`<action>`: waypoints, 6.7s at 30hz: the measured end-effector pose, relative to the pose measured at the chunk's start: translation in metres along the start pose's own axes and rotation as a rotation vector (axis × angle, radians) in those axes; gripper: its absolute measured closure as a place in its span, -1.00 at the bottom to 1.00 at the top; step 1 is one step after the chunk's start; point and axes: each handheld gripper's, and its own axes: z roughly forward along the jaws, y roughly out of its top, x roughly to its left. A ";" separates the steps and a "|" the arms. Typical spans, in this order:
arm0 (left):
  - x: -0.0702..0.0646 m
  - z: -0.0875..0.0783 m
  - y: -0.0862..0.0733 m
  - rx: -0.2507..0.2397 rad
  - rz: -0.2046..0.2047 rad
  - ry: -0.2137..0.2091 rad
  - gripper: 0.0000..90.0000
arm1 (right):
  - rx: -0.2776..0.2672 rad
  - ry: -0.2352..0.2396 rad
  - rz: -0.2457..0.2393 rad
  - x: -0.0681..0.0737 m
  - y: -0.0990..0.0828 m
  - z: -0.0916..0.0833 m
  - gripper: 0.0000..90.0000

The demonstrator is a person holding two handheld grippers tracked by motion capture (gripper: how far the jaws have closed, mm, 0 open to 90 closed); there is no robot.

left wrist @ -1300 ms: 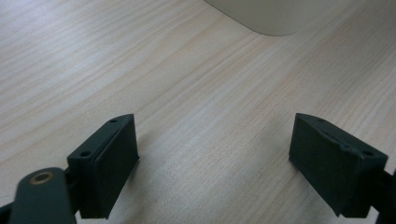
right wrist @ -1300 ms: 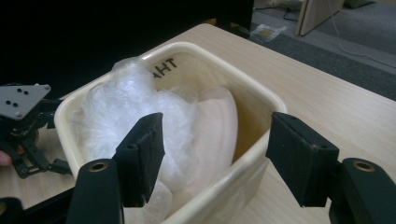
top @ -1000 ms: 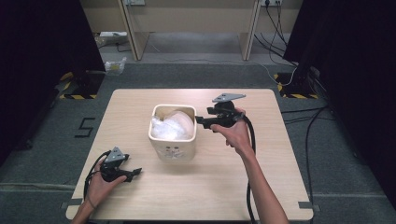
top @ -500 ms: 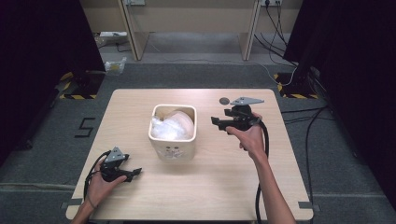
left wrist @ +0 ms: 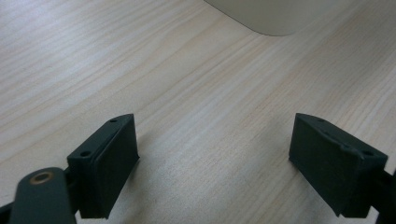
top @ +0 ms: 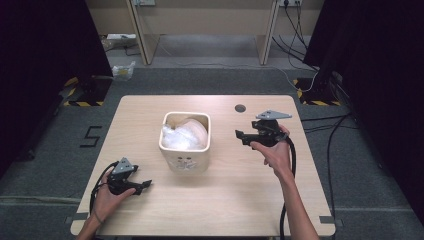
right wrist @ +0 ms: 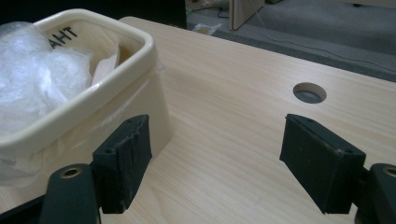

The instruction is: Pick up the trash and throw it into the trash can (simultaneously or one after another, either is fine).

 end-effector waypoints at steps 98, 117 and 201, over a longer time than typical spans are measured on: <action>0.000 0.000 0.000 0.002 0.000 -0.004 -0.68 | 0.131 -0.050 -0.098 0.044 -0.114 -0.013 -0.53; 0.000 0.000 0.000 0.002 0.000 -0.002 -0.68 | 0.159 -0.074 -0.081 0.041 -0.141 -0.025 -0.53; 0.000 0.000 0.000 0.002 -0.002 0.001 -0.68 | 0.198 -0.143 -0.025 0.030 -0.183 -0.040 -0.69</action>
